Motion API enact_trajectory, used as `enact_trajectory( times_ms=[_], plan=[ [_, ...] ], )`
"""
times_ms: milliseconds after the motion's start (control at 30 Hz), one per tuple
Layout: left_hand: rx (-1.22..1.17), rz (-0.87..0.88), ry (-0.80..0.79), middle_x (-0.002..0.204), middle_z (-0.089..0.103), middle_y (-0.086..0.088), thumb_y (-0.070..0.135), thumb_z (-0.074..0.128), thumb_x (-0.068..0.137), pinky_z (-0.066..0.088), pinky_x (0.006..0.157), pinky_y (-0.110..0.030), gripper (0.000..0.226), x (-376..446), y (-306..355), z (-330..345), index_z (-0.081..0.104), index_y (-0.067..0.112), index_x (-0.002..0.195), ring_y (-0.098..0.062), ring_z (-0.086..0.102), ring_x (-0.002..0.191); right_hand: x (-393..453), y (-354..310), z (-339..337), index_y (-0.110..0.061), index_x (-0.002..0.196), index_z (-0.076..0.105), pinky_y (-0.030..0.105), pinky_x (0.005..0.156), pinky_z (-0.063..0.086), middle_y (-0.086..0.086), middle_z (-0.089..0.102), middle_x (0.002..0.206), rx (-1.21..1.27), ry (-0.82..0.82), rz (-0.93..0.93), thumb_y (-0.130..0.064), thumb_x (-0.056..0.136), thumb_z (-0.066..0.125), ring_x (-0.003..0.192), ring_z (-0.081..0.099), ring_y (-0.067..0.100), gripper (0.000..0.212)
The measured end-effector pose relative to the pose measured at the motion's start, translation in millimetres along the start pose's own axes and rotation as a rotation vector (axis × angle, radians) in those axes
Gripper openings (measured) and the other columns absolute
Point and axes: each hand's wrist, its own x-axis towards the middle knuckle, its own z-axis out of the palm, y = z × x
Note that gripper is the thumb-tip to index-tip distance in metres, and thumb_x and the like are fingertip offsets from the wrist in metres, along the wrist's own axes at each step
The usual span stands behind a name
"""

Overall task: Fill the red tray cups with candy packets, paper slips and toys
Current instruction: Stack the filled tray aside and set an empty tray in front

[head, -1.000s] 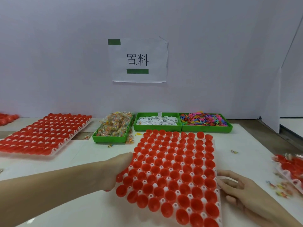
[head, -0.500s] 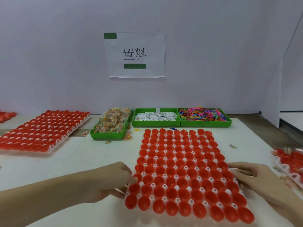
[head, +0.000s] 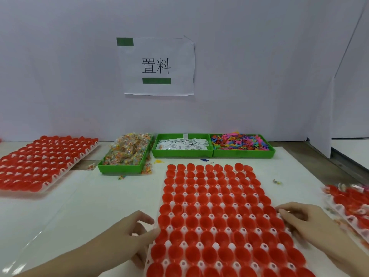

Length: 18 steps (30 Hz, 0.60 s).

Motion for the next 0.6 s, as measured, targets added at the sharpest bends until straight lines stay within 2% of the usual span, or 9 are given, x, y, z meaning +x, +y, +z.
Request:
enact_trajectory(
  times_ms=[100,133,200,267,367,433,533,600],
  plan=[
    [0.081,0.04,-0.022,0.09,0.078,0.001,0.04,0.055,0.104,0.063,0.08,-0.044,0.022,10,-1,-4,0.056,0.026,0.121,-0.027,0.077,0.077,7,-1,-2,-0.016,0.082,0.078,0.023,0.05,0.045,0.004,0.07,0.059,-0.122,0.011,-0.018,-0.013,0.099,0.062,0.044,0.061,0.009,0.024],
    [0.128,0.095,0.022,0.089,0.078,0.001,0.034,0.051,0.107,0.063,0.076,-0.04,0.014,18,-2,-6,0.057,0.029,0.119,-0.024,0.076,0.073,12,-2,-2,-0.017,0.082,0.077,0.021,0.05,0.045,0.003,0.071,0.059,-0.151,0.012,-0.021,-0.015,0.1,0.061,0.044,0.061,0.01,0.025],
    [0.288,0.237,0.208,0.089,0.075,-0.001,0.023,0.05,0.107,0.058,0.07,-0.024,0.015,41,0,-13,0.059,0.032,0.114,-0.015,0.071,0.07,22,-6,-1,-0.018,0.081,0.077,0.019,0.047,0.043,0.003,0.071,0.059,-0.173,0.02,-0.019,-0.019,0.101,0.06,0.043,0.061,0.01,0.027],
    [0.485,0.367,0.369,0.108,0.063,0.006,0.024,0.059,0.103,0.049,0.081,-0.017,0.023,69,8,-19,0.062,0.029,0.125,-0.009,0.061,0.091,37,-12,4,-0.018,0.08,0.077,0.024,0.052,0.045,0.002,0.071,0.059,-0.18,0.041,-0.013,-0.023,0.102,0.06,0.045,0.062,0.012,0.028],
    [0.543,0.348,0.361,0.13,0.048,0.0,0.032,0.068,0.098,0.039,0.107,-0.03,0.047,113,19,-22,0.056,0.02,0.141,-0.019,0.041,0.123,64,-21,12,-0.01,0.076,0.076,0.033,0.063,0.049,0.007,0.07,0.059,-0.17,0.054,0.007,-0.025,0.101,0.06,0.053,0.061,0.019,0.033],
    [0.462,0.317,0.329,0.134,0.046,-0.001,0.037,0.072,0.095,0.037,0.111,-0.033,0.052,132,25,-24,0.056,0.02,0.141,-0.02,0.038,0.126,79,-25,16,-0.002,0.077,0.075,0.036,0.062,0.048,0.011,0.069,0.061,-0.146,0.033,0.03,-0.024,0.102,0.06,0.056,0.058,0.022,0.037],
    [0.348,0.351,0.271,0.13,0.049,0.002,0.037,0.078,0.09,0.042,0.093,-0.023,0.045,150,29,-30,0.063,0.027,0.131,-0.014,0.046,0.111,94,-21,19,0.004,0.078,0.073,0.033,0.058,0.046,0.013,0.067,0.061,-0.11,0.036,0.041,-0.025,0.101,0.061,0.057,0.055,0.022,0.039],
    [0.259,0.377,0.256,0.121,0.056,0.002,0.032,0.08,0.089,0.043,0.08,-0.018,0.025,156,32,-33,0.072,0.035,0.113,-0.012,0.052,0.096,100,-16,22,0.003,0.078,0.074,0.033,0.058,0.047,0.018,0.07,0.066,-0.114,0.054,0.027,-0.027,0.101,0.061,0.057,0.057,0.022,0.04]
  ],
)
